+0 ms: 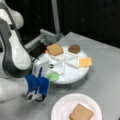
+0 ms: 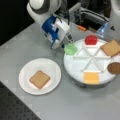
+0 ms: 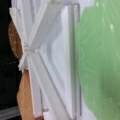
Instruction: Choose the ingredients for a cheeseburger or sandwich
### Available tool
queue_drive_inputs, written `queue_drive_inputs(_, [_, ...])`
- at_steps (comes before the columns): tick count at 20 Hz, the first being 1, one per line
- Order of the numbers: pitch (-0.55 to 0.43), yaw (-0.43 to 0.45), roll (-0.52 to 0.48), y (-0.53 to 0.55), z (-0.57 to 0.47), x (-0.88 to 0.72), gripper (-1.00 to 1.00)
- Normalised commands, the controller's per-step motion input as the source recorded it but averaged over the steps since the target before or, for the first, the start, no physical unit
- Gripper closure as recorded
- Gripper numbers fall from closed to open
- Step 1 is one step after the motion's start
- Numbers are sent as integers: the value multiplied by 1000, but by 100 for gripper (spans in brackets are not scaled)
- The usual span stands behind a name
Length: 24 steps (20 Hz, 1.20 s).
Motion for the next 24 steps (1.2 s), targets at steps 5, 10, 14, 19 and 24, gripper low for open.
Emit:
queue_drive_inputs(5, [-37, 92, 233, -40, 3, 192, 100])
queue_drive_inputs(10, [-34, 91, 220, -44, 7, 176, 100])
queue_drive_inputs(14, [-36, 111, 204, -36, -4, 170, 100])
queue_drive_inputs(19, [-37, 118, 202, -48, -8, 164, 100])
queue_drive_inputs(24, [-29, 118, 176, -84, -3, 155, 100])
